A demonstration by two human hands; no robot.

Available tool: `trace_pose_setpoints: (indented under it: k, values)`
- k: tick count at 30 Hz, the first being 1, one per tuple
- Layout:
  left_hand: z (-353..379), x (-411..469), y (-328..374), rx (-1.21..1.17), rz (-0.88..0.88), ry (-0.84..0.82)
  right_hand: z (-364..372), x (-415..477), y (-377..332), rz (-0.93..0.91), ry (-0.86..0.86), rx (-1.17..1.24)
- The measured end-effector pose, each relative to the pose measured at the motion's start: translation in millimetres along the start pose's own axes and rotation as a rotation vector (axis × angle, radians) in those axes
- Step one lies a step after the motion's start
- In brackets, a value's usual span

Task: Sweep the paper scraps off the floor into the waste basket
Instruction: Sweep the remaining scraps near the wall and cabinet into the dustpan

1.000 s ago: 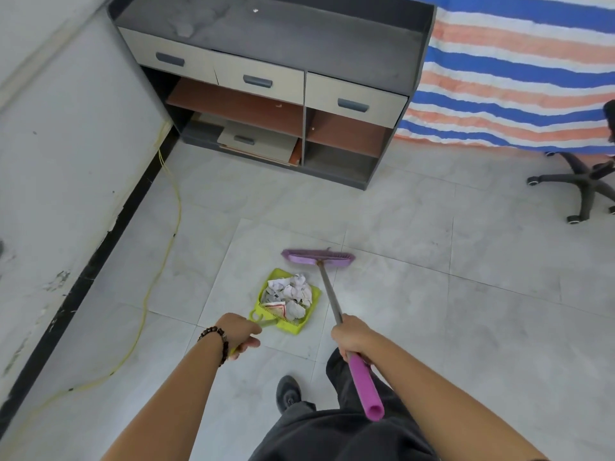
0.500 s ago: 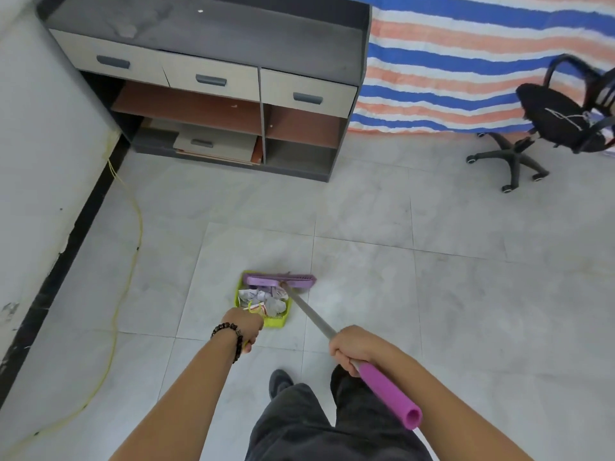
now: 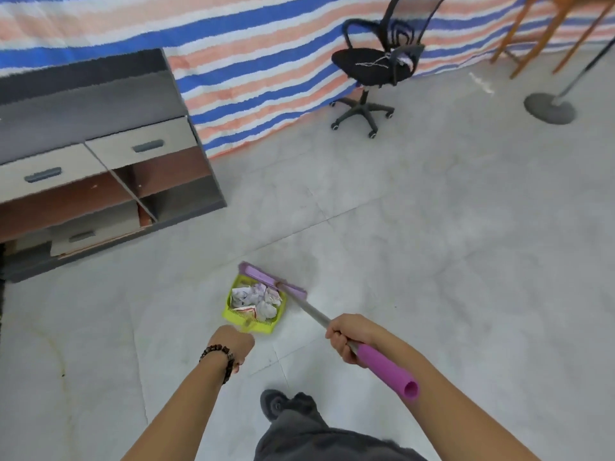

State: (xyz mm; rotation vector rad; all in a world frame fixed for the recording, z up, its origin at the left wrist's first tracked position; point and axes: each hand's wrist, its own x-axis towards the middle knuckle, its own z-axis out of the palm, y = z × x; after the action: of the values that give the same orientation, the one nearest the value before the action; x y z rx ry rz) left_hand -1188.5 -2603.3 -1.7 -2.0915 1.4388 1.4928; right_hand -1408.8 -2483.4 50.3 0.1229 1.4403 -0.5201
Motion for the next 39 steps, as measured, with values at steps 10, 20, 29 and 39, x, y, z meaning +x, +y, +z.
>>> trace_pose_setpoints:
  k: [10, 20, 29, 39]
  values:
    - [214.2, -123.1, 99.2, 0.406, 0.297, -0.064, -200.5, -91.1, 154.1, -0.259, 0.101, 0.437]
    - [420.8, -229.1, 188.9, 0.732, 0.623, -0.169, -360.9, -165.3, 263.2, -0.392, 0.261, 0.887]
    - [633.8, -282.9, 277.9, 1.011, 0.828, -0.353, -526.6, -206.9, 336.1, -0.363, 0.426, 1.226]
    - [882.7, -407.3, 367.7, 1.304, 1.089, -0.547, -680.9, -280.2, 409.5, -0.368, 0.610, 1.646]
